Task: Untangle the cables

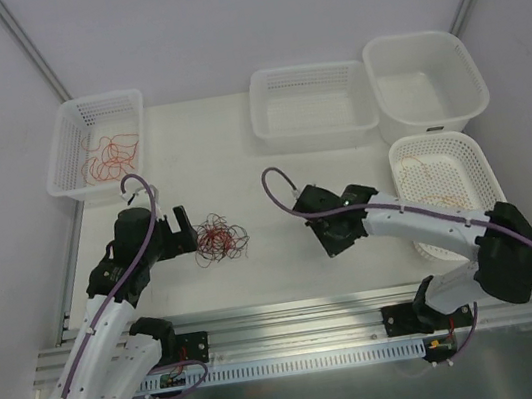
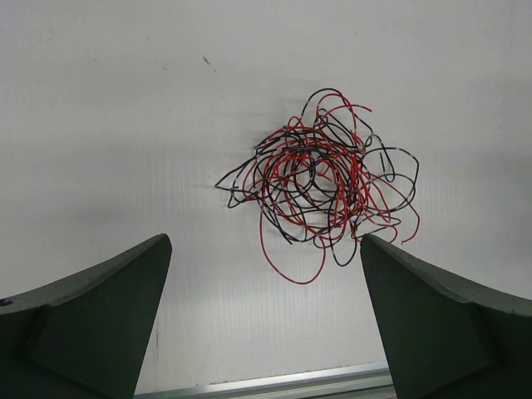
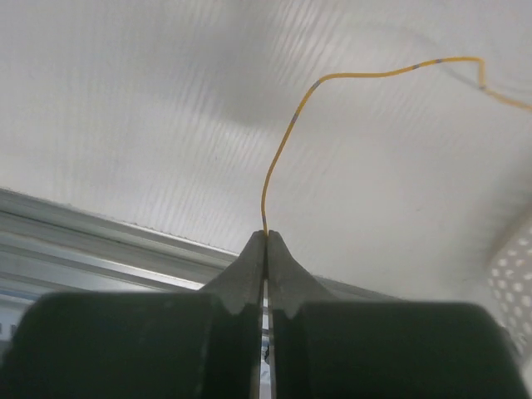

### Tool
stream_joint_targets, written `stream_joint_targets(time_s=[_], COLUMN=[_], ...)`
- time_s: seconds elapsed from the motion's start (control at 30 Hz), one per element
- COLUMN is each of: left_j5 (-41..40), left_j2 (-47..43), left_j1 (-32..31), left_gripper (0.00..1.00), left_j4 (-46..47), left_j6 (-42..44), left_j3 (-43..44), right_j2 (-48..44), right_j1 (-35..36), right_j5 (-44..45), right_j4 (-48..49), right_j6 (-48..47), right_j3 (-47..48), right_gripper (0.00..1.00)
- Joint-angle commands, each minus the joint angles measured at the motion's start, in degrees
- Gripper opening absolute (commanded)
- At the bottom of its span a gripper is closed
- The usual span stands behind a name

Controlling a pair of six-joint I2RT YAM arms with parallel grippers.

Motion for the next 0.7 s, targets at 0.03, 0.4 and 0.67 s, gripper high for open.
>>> stream_joint_targets(time_s=[0.03,0.4,0.67], left_j5=[-0.10,-0.36,-0.45], left_j2=[-0.13,-1.10,-1.10], left_j1=[0.54,0.54,0.54], left_gripper=[0.99,0.99,0.99], left_j4=[1.22,1.22,1.22], left_j6=[0.49,0.67,0.58], left_j3=[-0.19,-0.28,-0.28], right_j2=[-9.42,-23.68,-22.02], right_j1=[-2.66,-38.49,-59.95], right_j5=[13.30,11.75,-2.99], right_j4=[-11.62,-14.37,-2.88], right_j6=[-2.82,-18.19,-14.70], right_j3=[11.18,21.83,15.44], right_gripper=[0.01,0.01,0.01])
